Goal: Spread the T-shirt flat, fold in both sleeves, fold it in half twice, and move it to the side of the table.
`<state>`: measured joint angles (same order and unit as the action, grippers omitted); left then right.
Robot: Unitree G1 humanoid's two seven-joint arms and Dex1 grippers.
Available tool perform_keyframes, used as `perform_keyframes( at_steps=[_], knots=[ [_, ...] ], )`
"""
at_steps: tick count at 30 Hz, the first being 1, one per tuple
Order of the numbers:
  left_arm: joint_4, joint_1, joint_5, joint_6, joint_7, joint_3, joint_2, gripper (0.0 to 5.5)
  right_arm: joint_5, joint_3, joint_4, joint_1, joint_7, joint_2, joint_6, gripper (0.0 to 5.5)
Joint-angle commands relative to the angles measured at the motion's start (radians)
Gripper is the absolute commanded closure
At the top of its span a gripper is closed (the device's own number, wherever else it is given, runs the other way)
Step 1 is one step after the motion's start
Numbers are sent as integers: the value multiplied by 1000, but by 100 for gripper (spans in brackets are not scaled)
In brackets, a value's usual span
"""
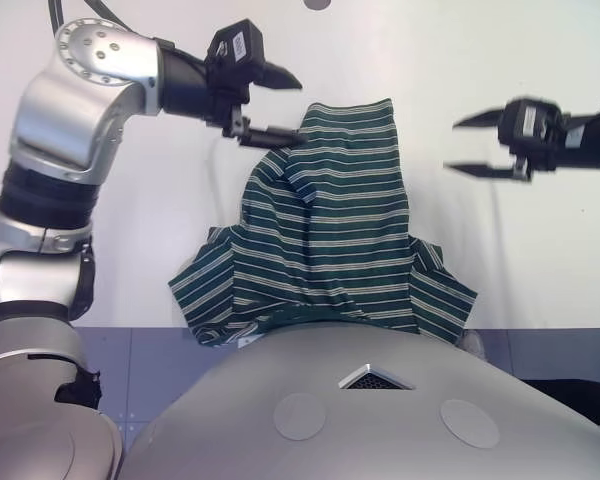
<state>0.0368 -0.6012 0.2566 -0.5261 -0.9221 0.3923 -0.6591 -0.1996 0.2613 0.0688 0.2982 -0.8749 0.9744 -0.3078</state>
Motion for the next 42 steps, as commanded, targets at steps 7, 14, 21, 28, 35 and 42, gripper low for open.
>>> perform_keyframes(
  at_steps=[7,14,21,28,35,42],
  knots=[
    [197,85,-168,-54,280,-55,193,70,-42,-147,-417,131,486,-716,-161,143],
    [-1,172,-14,-317,240,-193,201,12,-63,-210,-326,12,527,-768,-230,76],
    [-144,352,-53,-342,194,-3,156,12,-45,-213,-264,-68,539,-775,-237,76],
    [-38,374,-51,-357,295,-36,272,125,-4,-207,-226,-97,570,-793,-198,73],
    [-64,417,-46,-367,320,-16,294,236,9,-254,-216,-69,618,-821,-101,73],
    [259,242,-108,-163,560,-188,446,360,-9,-430,-244,25,772,-842,57,73]
  ],
)
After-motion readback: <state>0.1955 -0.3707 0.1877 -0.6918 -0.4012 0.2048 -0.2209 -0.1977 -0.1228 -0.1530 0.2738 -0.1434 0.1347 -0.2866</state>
